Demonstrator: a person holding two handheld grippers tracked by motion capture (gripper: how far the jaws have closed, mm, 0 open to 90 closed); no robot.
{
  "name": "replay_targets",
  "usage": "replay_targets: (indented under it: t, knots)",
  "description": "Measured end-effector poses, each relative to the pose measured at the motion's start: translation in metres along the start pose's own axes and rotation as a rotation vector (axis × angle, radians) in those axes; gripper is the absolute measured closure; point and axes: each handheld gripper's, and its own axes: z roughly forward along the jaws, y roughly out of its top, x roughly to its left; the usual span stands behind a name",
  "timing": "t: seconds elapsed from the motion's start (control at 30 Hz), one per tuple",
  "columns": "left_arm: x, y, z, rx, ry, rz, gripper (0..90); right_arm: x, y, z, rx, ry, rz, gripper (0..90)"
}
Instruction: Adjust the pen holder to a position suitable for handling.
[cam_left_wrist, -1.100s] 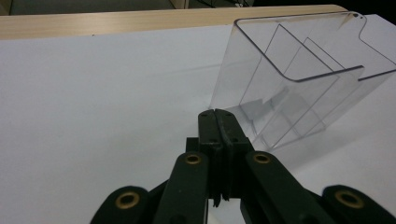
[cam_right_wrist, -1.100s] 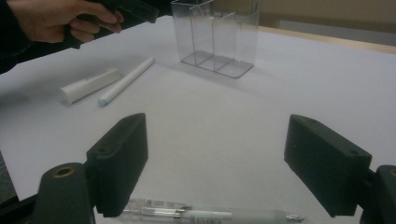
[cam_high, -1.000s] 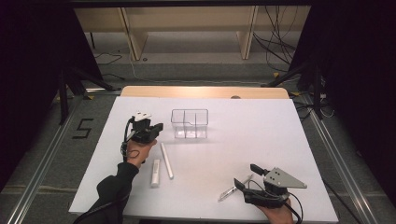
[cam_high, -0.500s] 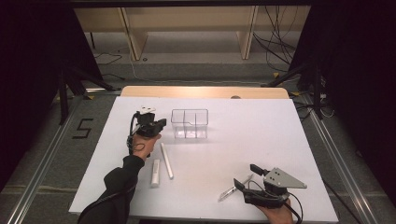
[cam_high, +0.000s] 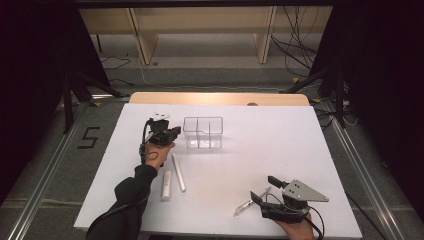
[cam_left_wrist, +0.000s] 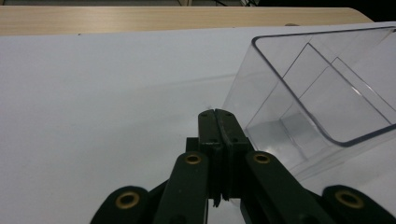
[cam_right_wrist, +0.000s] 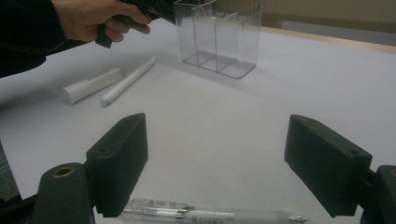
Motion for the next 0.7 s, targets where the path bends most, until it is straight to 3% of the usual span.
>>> replay_targets:
  t: [0.2,0.7]
  knots:
    - [-0.007,0.001,0.002,0.001,-0.013,-0.009,88.9,0.000,0.000,0.000,0.002,-0.001,0.000,22.3]
    - [-0.021,0.003,0.010,0.014,-0.001,-0.006,88.9,0.000,0.000,0.000,0.004,-0.003,-0.003,22.3]
